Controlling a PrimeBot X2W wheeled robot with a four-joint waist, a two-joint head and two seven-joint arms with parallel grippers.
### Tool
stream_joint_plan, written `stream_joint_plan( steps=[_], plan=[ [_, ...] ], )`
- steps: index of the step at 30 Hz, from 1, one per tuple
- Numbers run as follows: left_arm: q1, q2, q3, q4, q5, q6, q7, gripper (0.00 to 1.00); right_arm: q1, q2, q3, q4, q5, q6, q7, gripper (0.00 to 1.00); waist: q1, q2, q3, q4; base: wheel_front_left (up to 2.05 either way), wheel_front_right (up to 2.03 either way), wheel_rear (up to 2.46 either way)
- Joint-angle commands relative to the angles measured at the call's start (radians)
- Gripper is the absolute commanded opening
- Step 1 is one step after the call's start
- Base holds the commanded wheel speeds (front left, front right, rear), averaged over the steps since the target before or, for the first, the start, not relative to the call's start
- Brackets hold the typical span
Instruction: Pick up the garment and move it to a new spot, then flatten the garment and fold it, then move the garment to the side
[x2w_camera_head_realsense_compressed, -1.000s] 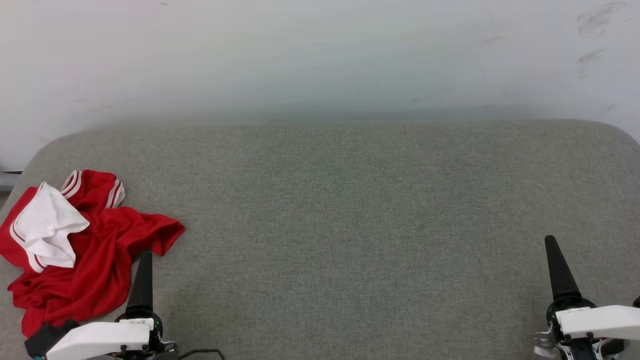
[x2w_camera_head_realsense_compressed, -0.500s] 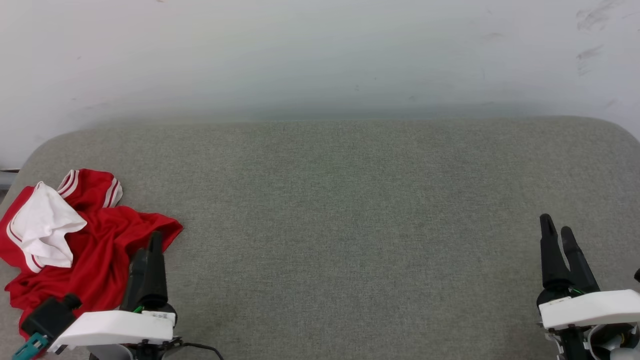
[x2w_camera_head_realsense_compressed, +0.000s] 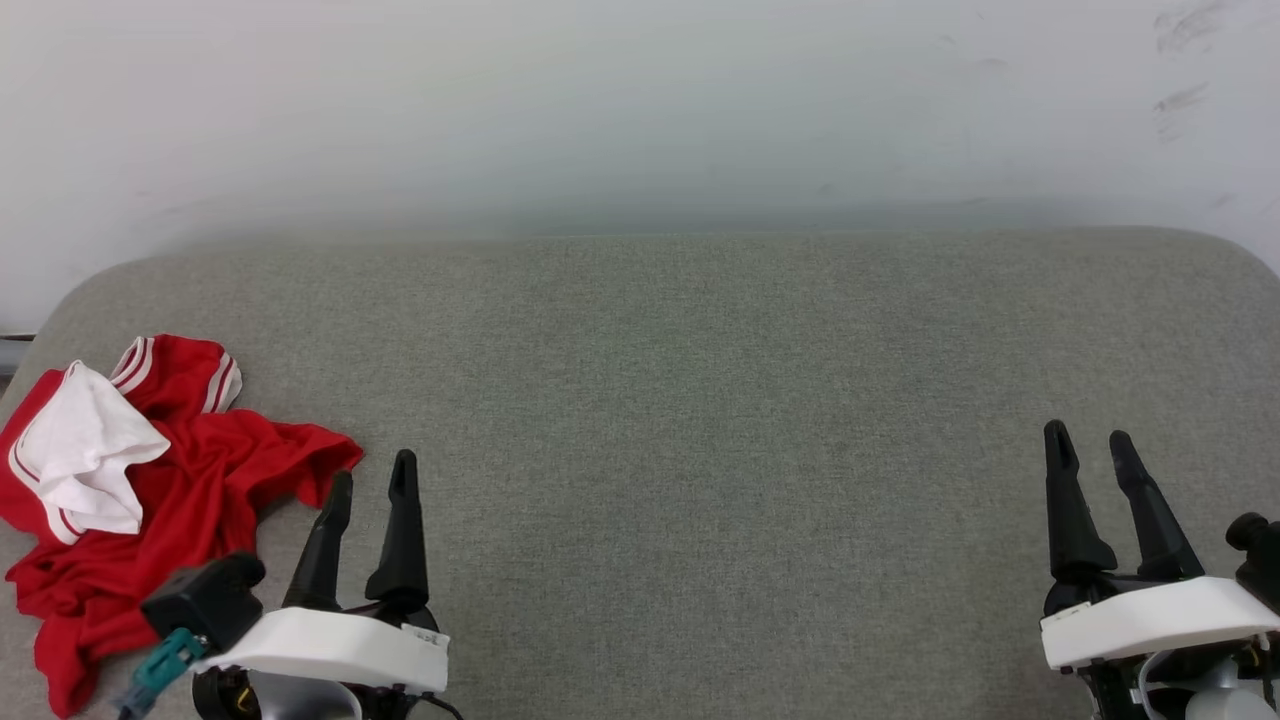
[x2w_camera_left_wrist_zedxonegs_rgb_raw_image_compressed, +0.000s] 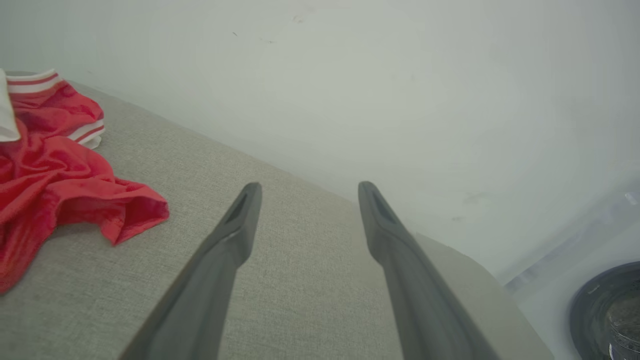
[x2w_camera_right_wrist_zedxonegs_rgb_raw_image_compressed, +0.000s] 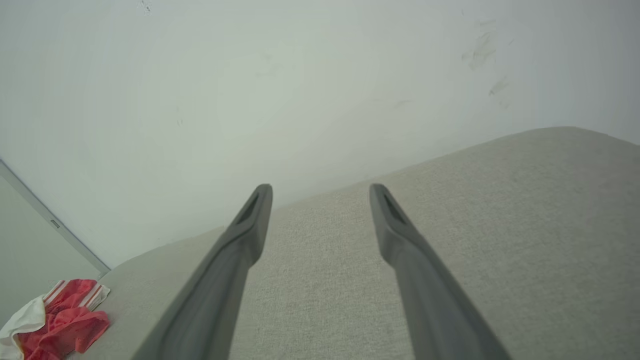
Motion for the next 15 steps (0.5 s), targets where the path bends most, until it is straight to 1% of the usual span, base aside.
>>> stream_joint_plan(
  steps=[1,9,15],
  plan=[
    [-0.001,0.011,-0.011,-0.019,0.032,0.011,-0.009,1.0,0.0,-0.001,0.004,-0.019,-0.032,0.0,-0.009,1.0,0.0,0.0,0.0,0.0,0.0,0.0,0.0],
    [0.005,0.05,-0.095,-0.04,0.128,0.088,-0.03,1.0,0.008,-0.001,0.025,-0.026,-0.155,0.0,-0.031,1.0,0.0,0.0,-0.002,-0.002,0.0,0.0,0.0],
    [0.006,0.079,-0.153,-0.022,0.193,0.131,-0.046,1.0,0.012,-0.001,0.035,-0.026,-0.236,0.0,-0.047,1.0,0.0,0.0,-0.003,-0.002,0.0,0.0,0.0]
  ],
)
